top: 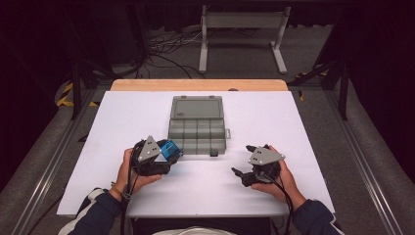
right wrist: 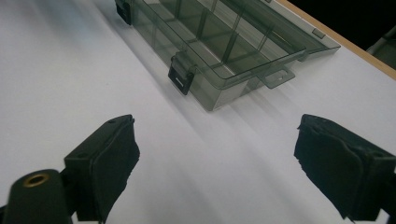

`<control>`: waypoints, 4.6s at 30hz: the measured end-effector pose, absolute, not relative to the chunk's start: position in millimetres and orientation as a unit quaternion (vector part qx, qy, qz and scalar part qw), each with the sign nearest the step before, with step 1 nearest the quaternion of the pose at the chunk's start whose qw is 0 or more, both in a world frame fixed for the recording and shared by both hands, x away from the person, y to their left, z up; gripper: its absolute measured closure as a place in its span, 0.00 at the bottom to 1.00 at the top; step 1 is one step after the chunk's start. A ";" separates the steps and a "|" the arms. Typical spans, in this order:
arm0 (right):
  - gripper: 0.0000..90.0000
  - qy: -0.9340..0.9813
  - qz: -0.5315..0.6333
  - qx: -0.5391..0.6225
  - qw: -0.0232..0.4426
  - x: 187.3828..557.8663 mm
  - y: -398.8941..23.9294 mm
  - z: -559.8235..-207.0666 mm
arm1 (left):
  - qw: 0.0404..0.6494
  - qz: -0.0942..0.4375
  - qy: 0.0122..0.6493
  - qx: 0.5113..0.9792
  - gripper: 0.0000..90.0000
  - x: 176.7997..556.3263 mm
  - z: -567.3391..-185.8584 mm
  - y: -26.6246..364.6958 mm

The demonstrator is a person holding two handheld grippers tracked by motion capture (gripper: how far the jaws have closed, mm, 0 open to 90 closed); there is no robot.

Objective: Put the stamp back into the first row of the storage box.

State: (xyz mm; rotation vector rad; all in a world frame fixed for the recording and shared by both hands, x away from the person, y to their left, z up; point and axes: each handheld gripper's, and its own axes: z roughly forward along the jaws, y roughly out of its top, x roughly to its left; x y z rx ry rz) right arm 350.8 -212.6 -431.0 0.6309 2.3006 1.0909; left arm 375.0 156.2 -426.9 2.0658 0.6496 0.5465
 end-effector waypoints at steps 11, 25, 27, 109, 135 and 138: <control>0.14 0.848 0.401 0.233 0.256 351.1 -212.3 -431.3 | 0.437 0.220 0.263 0.831 0.34 382.4 -426.1 152.7; 0.14 0.849 0.401 0.233 0.254 351.3 -211.7 -432.2 | 0.443 0.220 0.276 0.824 0.34 396.3 -422.1 143.8; 0.14 0.849 0.400 0.233 0.254 351.4 -211.8 -432.4 | 0.443 0.220 0.279 0.823 0.34 399.0 -421.7 141.3; 0.14 0.853 0.399 0.227 0.246 350.7 -212.3 -432.9 | 0.333 0.160 0.539 0.757 0.34 495.8 -424.7 78.6; 0.14 0.854 0.398 0.229 0.246 350.8 -213.1 -433.1 | 0.365 0.146 0.496 0.774 0.32 487.8 -416.8 93.5; 0.14 0.854 0.398 0.229 0.246 350.8 -213.1 -433.1 | 0.381 0.150 0.472 0.781 0.35 483.6 -413.3 100.4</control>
